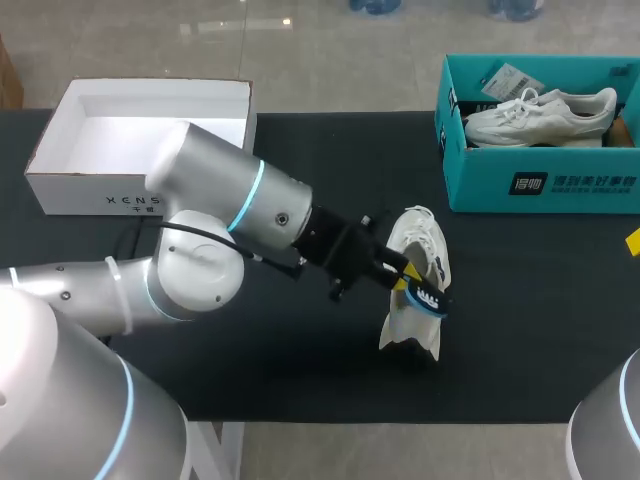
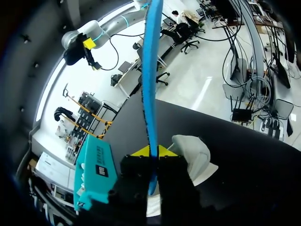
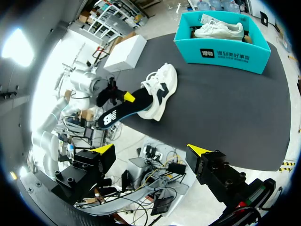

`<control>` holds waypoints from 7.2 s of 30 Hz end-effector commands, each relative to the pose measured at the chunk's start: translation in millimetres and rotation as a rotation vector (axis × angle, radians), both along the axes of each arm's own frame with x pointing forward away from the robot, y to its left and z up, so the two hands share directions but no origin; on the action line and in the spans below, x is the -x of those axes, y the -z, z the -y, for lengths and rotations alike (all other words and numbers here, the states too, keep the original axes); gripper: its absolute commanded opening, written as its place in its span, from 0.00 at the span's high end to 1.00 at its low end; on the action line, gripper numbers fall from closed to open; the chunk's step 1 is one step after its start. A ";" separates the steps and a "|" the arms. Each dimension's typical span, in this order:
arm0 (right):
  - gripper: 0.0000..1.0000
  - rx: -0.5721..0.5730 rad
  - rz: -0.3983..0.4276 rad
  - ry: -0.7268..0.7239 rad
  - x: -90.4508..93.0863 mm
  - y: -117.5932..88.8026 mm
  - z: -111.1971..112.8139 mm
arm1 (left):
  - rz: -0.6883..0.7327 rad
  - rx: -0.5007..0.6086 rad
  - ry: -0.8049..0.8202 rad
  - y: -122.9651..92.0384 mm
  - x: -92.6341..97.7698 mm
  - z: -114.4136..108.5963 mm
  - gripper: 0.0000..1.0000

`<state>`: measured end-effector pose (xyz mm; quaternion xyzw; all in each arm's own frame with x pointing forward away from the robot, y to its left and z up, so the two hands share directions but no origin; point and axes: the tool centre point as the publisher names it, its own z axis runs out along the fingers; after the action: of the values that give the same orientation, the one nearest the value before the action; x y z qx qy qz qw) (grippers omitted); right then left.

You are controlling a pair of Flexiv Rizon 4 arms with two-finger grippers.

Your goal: Take the shoe out of the shoebox, open the shoe tongue, remove and reinsert the insole, then place the shoe into the shoebox

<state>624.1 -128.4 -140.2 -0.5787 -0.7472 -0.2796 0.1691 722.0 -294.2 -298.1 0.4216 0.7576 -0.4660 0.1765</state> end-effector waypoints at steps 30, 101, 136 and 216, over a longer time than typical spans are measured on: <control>0.00 -0.016 0.058 0.045 9.2 1.9 0.3 | -0.041 0.141 -0.016 -0.7 20.3 -12.4 1.00; 0.00 -0.016 0.058 0.045 9.2 1.9 0.3 | 0.176 -0.048 -0.034 52.2 -52.6 15.5 1.00; 0.00 -0.016 0.058 0.045 9.2 1.9 0.3 | 0.095 -0.050 0.013 44.1 -21.2 3.0 1.00; 0.00 -0.016 0.058 0.045 9.2 1.9 0.3 | 0.177 -0.081 0.142 79.5 -38.9 -2.0 1.00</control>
<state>624.0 -128.4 -140.1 -0.5788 -0.7472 -0.2796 0.1690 761.5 -289.4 -372.2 0.5210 0.7247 -0.4087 0.1908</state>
